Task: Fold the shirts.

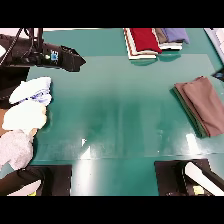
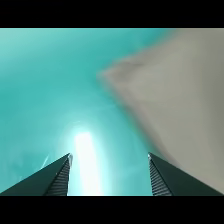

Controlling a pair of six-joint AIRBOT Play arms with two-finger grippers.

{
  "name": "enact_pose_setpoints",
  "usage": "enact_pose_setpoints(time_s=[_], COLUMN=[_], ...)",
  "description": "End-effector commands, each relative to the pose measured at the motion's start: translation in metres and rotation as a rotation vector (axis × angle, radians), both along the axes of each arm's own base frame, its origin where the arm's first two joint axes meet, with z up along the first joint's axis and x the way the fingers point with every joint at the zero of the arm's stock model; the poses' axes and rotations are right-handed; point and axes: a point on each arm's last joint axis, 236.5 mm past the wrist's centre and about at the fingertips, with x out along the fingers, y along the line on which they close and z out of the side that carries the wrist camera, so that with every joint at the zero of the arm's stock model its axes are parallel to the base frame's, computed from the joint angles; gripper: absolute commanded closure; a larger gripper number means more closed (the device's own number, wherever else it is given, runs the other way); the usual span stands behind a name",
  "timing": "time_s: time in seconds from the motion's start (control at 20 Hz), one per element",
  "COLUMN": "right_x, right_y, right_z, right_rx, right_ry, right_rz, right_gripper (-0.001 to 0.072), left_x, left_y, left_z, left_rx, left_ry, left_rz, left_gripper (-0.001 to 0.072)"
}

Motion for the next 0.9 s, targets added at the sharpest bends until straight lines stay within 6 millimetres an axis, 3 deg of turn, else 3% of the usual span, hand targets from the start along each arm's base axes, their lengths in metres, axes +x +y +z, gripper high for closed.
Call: enact_pose_setpoints(time_s=[0.0, 0.15, 0.3, 0.45, 0.85], right_x=[0.018, 0.024, 0.02, 0.013, 0.009], right_y=[0.093, 0.154, 0.191, 0.212, 0.215], right_z=[0.011, 0.021, 0.024, 0.025, 0.023], right_rx=[-0.027, -0.037, -0.049, -0.045, -0.041], right_ry=[-0.058, -0.129, -0.158, -0.161, -0.152], right_rz=[0.251, 0.395, 0.489, 0.544, 0.557], right_gripper=[0.0163, 0.0163, 0.0199, 0.0703, 0.0696], left_x=[-0.001, 0.001, 0.005, 0.01, 0.017], left_y=[0.001, 0.0, -0.001, -0.001, -0.002], left_z=[-0.002, 0.001, 0.007, 0.013, 0.023], left_rx=[0.007, -0.001, -0.018, -0.035, -0.063], left_ry=[0.005, -0.004, -0.03, -0.056, -0.098], left_rz=[-0.001, 0.002, 0.012, 0.022, 0.039], left_gripper=[0.0683, 0.0683, 0.0683, 0.0682, 0.0683])
